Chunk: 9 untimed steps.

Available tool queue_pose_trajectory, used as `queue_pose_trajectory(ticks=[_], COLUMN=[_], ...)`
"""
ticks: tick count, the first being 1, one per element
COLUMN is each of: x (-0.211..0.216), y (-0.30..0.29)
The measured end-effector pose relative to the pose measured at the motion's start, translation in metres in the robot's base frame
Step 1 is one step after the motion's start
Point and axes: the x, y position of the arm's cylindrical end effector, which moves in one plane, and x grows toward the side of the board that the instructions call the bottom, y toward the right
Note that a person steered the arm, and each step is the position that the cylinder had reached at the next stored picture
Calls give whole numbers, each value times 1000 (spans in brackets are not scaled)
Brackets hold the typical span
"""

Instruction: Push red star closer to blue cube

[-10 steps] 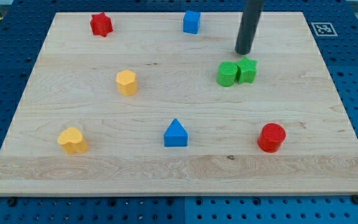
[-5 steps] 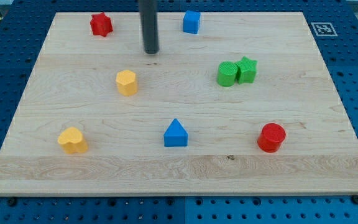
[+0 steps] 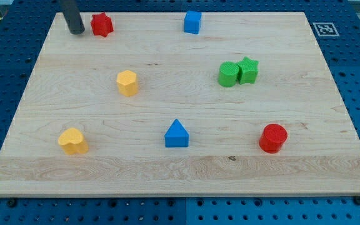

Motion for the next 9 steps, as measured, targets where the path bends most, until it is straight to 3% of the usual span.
queue_pose_trajectory(ticks=[1,4,7,9], x=[-14,9,-5,59], y=[15,115,151,185])
